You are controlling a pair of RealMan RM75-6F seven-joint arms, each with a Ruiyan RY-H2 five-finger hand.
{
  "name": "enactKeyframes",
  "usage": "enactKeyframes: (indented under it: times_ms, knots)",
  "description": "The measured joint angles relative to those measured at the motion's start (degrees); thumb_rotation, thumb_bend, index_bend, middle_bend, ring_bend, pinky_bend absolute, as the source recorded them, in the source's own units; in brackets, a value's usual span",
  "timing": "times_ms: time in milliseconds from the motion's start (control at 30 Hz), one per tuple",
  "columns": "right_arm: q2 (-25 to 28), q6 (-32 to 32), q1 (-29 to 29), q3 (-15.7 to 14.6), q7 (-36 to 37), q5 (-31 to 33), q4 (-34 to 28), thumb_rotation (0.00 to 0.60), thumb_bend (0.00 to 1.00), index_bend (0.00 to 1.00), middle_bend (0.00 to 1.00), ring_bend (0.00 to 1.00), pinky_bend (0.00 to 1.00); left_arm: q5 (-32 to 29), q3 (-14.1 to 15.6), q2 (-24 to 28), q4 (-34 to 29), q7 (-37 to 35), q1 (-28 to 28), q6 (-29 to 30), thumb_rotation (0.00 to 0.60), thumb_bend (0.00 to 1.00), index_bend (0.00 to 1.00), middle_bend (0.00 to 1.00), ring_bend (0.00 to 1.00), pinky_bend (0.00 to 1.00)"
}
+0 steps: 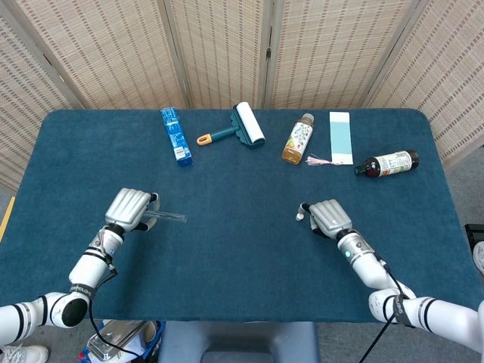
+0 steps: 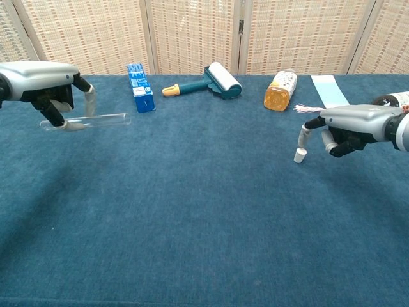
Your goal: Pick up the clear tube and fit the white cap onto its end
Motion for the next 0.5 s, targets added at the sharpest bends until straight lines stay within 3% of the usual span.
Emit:
enactKeyframes:
  times_ms: [133, 167, 233, 300, 333, 400, 500]
  knots:
    - [1.9, 2.4, -0.5, -0.1, -1.2, -0.1, -2.8, 0.600, 0.99, 0.29, 1.00, 1.00, 1.00, 0.1, 0.1, 0.2, 0.2, -0.4, 0.2, -0.1, 0.600, 0.39, 0.61, 1.00, 1.00, 1.00]
    - [2.5, 3.0, -0.7, -0.1, -1.5, 0.0, -3.6, 0.600, 0.95, 0.29, 1.00, 1.00, 1.00, 0.1, 0.1, 0.2, 0.2, -0.5, 0.2, -0.2, 0.600, 0.39, 0.61, 1.00, 1.00, 1.00]
    - [4.2, 4.4, -1.2, -0.1, -2.3, 0.2, -5.8, 0.600, 0.69, 0.29, 1.00, 1.00, 1.00, 0.1, 0.2, 0.2, 0.2, -0.6, 0.3, -0.3, 0.600, 0.39, 0.61, 1.00, 1.00, 1.00]
    - [5.7, 5.9, -1.7, 0.0, -2.9, 0.7, -7.9, 0.600, 0.30, 0.29, 1.00, 1.00, 1.00, 0.1, 0.3, 0.3, 0.1, -0.6, 0.3, -0.4, 0.600, 0.39, 0.61, 1.00, 1.00, 1.00]
    - [6.3, 6.5, -1.9, 0.1, -3.1, 1.0, -8.8, 0.600, 0.18, 0.29, 1.00, 1.00, 1.00, 0.1, 0.3, 0.2, 0.1, -0.6, 0.3, -0.5, 0.600, 0.39, 0.61, 1.00, 1.00, 1.00]
    - [7.4, 8.0, -2.3, 0.3, -3.8, 1.9, -10.2, 0.600, 0.04, 0.29, 1.00, 1.00, 1.00, 0.1, 0.3, 0.2, 0.0, -0.5, 0.2, -0.5, 0.600, 0.39, 0.61, 1.00, 1.00, 1.00]
    - [7.3, 9.4, -2.6, 0.5, -4.9, 2.7, -10.5, 0.577, 0.00, 0.29, 1.00, 1.00, 1.00, 0.2, 0.4, 0.2, -0.4, -0.3, 0.1, -0.4, 0.600, 0.39, 0.61, 1.00, 1.00, 1.00]
